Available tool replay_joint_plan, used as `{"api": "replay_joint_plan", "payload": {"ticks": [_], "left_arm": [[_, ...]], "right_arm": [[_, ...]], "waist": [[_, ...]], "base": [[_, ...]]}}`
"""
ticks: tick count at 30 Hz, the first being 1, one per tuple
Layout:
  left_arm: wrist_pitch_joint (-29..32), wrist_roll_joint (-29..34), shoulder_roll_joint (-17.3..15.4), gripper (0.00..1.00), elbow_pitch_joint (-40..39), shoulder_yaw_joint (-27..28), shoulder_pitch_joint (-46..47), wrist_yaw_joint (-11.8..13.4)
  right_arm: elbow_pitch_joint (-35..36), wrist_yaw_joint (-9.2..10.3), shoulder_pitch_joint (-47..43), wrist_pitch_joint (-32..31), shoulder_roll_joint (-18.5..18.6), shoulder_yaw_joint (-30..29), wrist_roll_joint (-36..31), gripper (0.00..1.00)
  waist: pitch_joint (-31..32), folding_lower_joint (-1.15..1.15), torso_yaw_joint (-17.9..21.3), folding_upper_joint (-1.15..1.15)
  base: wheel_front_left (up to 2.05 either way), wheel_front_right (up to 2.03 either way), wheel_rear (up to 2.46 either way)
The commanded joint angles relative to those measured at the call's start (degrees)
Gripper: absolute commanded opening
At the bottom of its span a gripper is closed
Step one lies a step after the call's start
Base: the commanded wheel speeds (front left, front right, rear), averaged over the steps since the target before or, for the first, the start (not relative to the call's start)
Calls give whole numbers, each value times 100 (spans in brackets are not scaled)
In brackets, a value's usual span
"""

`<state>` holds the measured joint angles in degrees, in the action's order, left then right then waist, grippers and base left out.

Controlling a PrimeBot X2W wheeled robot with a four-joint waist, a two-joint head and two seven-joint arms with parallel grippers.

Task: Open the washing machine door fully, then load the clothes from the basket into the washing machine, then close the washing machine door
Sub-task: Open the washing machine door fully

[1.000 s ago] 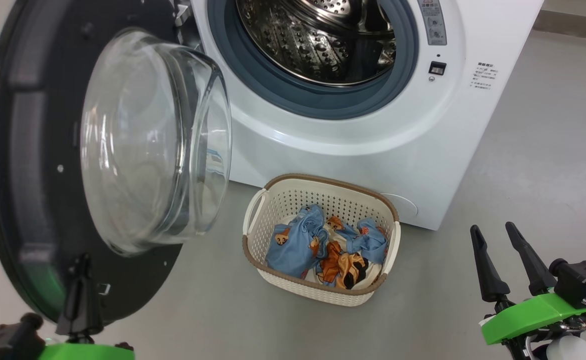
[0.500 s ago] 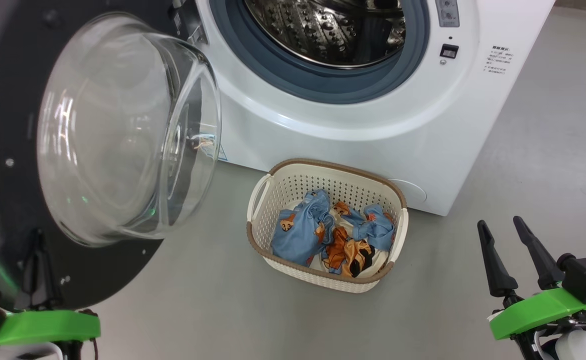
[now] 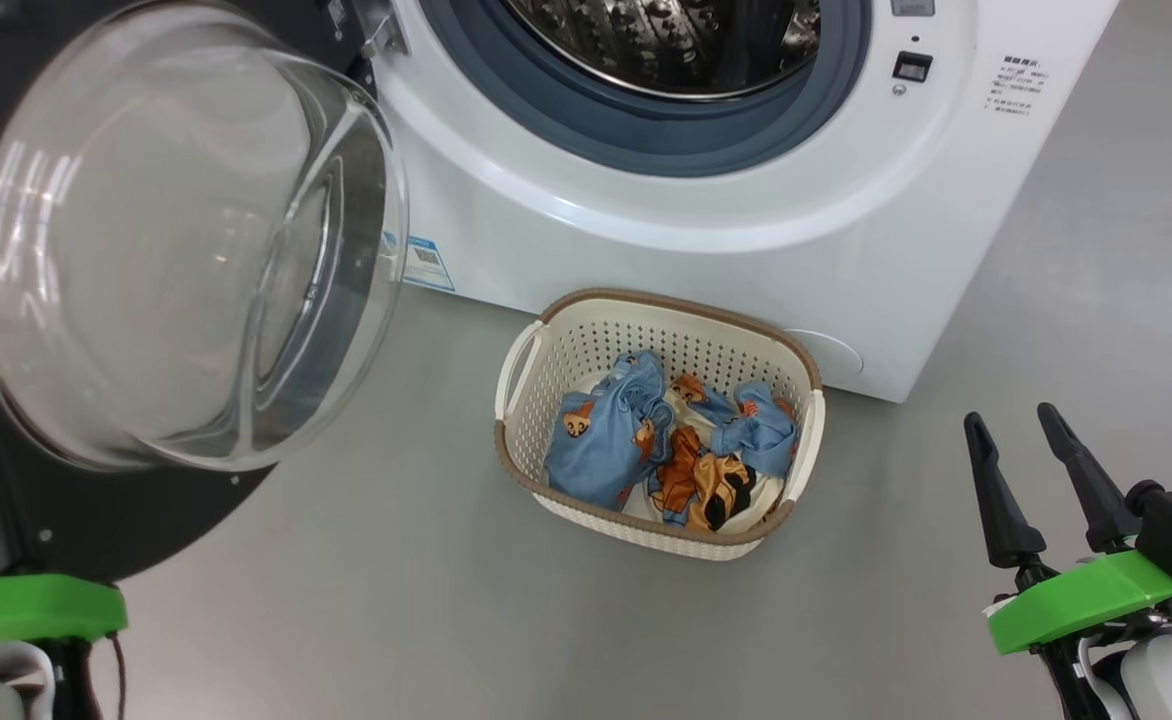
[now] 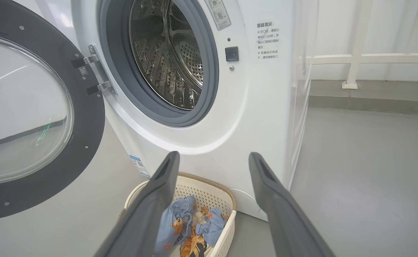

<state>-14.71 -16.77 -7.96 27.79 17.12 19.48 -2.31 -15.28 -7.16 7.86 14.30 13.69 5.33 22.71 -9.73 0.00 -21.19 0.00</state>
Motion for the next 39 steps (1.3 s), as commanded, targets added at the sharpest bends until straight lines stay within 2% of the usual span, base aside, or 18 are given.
{"api": "replay_joint_plan", "payload": {"ticks": [1,19,39], "left_arm": [[-29,126,-346,0,-1,324,268,29],[-29,645,-742,0,809,1099,933,-25],[-29,869,-1310,0,1782,1880,1732,-89]], "right_arm": [[154,-33,165,70,120,112,-73,100],[187,-33,372,70,276,135,-104,100],[261,-33,688,70,472,193,-131,100]], "waist": [[-59,0,-5,0],[-350,0,61,0],[-859,0,198,0]], "base": [[0,0,0],[0,0,0],[0,0,0]]}}
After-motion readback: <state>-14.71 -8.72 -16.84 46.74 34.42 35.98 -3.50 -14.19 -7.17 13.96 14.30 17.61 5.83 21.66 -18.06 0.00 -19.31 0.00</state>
